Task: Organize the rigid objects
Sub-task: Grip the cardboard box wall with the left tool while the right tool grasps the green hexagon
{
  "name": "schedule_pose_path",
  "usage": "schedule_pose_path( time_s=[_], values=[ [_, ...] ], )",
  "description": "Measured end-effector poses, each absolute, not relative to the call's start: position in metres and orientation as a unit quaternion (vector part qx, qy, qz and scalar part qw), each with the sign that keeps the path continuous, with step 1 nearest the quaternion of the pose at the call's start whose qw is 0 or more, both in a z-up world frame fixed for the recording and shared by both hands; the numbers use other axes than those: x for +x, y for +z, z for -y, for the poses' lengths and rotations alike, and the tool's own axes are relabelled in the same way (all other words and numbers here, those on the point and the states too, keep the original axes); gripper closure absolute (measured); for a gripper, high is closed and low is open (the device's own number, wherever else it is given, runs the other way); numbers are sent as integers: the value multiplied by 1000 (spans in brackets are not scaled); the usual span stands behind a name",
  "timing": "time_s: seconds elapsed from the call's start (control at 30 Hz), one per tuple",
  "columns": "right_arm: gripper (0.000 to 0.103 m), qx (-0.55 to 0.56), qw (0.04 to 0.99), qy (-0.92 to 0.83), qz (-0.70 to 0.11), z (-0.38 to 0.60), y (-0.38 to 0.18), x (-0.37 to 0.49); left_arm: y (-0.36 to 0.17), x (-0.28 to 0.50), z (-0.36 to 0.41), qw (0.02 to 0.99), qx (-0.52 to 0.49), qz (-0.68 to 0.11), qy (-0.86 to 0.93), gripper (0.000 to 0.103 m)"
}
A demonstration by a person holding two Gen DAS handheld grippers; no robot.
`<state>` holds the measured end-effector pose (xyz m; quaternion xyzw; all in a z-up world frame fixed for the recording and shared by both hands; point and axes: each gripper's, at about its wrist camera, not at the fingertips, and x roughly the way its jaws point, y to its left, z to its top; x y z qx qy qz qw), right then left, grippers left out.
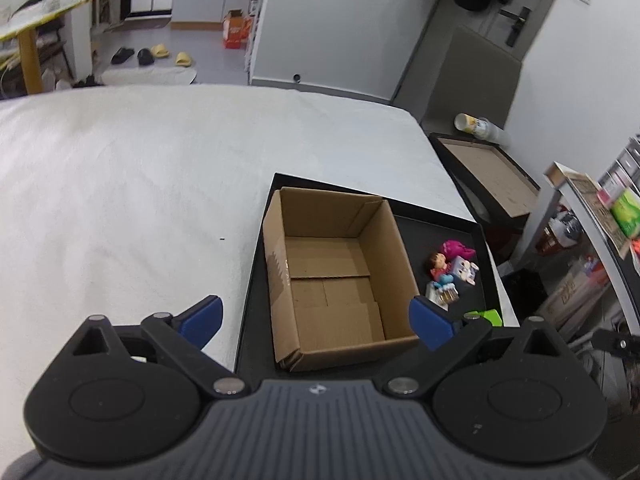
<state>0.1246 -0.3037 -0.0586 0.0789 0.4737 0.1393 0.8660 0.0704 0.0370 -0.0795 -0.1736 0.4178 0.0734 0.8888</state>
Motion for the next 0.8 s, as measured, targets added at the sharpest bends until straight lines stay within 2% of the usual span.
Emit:
schedule_pose_path(
  time_s=[0.13,0.23,0.3,0.63,0.7,0.8],
  values=[
    [0,89,864,124,-480,304,-68,137,-98,87,-43,884,-185,-422,80,9],
    [0,96,862,112,-485,303,-72,145,-118,100,-50,874,-207,-431,85,17],
    [0,96,861,109,-488,302,-74,152,-131,110,-55,864,-219,-443,93,26],
    [0,100,849,90,-510,297,-92,174,-174,142,-74,835,-244,-479,119,27],
    [0,98,846,84,-517,293,-99,179,-184,142,-80,826,-270,-481,116,34],
    [1,101,841,78,-526,290,-111,189,-192,140,-80,830,-271,-476,106,37]
  ],
)
